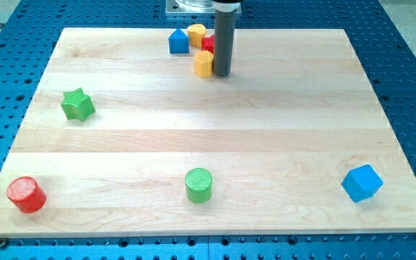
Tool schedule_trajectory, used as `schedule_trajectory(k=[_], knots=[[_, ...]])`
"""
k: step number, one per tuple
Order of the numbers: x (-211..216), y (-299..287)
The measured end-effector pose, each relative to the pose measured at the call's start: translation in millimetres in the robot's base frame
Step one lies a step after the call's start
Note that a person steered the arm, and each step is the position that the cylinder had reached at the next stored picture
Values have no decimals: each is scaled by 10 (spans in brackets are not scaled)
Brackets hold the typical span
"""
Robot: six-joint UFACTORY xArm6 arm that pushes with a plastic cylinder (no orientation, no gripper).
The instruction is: Move your arm vertically top to the cube
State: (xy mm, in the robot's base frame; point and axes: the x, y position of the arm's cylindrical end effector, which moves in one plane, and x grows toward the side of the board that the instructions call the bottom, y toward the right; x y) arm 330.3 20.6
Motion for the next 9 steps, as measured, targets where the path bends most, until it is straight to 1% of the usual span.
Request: schedule_trajectory(k=[1, 2, 3, 4, 5, 6, 8, 9], knots=[[-15, -370], [-266, -411], [121, -858], [258, -652], [730, -162], [839, -33], [926, 87], [1420, 700]])
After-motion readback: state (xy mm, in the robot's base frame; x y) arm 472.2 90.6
